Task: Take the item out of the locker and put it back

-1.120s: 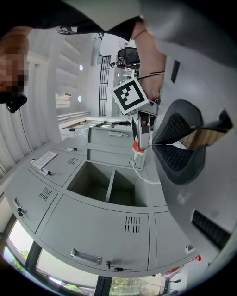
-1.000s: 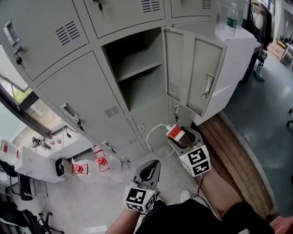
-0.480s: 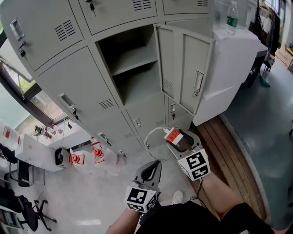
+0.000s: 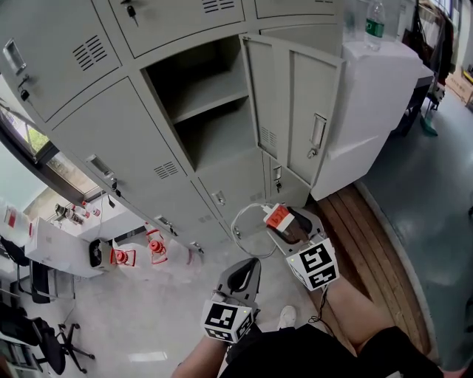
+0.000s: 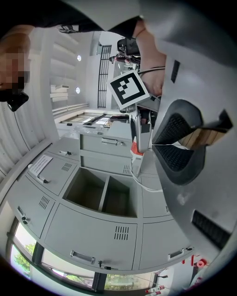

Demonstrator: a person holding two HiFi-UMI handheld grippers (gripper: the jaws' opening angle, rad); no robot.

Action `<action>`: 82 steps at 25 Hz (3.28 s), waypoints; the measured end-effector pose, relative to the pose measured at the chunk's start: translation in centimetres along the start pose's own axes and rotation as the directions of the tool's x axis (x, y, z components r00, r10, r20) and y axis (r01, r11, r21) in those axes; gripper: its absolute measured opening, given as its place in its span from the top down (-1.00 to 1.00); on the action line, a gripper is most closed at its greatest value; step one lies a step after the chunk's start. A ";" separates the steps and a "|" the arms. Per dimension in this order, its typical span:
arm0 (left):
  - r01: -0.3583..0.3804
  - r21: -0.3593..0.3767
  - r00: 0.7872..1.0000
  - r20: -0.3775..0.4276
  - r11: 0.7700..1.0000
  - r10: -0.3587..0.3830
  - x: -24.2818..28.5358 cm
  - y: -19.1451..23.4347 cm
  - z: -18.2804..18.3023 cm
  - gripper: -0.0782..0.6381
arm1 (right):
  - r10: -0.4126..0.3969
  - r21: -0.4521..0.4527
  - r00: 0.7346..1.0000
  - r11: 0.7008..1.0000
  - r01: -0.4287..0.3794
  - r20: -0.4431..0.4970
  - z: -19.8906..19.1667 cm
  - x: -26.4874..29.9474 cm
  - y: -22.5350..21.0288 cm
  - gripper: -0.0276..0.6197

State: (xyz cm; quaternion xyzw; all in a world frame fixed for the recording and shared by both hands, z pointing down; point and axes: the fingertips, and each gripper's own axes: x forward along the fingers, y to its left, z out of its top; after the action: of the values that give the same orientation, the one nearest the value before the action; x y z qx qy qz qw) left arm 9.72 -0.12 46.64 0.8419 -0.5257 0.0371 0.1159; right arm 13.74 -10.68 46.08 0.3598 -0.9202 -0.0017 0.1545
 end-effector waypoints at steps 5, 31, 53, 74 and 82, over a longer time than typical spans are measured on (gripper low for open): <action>0.006 0.000 1.000 -0.009 1.000 -0.006 0.3 1.9 0.3 0.73 | -0.015 0.016 1.000 1.000 0.015 -0.001 0.5 1.7 -0.3 -0.09; 0.076 0.040 0.996 0.038 0.996 -0.078 -3.6 16.9 4.5 0.73 | -0.176 0.018 0.984 0.984 0.175 0.040 8.8 12.9 2.3 -0.09; 0.101 0.053 0.993 0.057 0.994 -0.104 -1.2 20.6 6.4 0.73 | -0.301 0.069 0.952 0.952 0.297 0.055 12.1 19.8 -4.1 -0.09; -0.023 0.043 0.999 0.045 0.999 0.021 7.6 24.3 8.5 0.73 | -0.184 0.144 0.983 0.973 0.181 0.004 10.5 33.1 -11.0 -0.09; -0.063 0.038 0.997 0.046 0.997 0.062 8.9 25.8 8.8 0.73 | -0.142 0.110 0.988 0.983 0.148 -0.057 8.6 37.5 -11.8 -0.09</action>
State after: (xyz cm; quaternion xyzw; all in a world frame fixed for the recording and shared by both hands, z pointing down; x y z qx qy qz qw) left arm -9.94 -20.88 43.80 0.8278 -0.5534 0.0322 0.0860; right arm -6.95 -45.22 47.17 0.4341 -0.8860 0.0482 0.1556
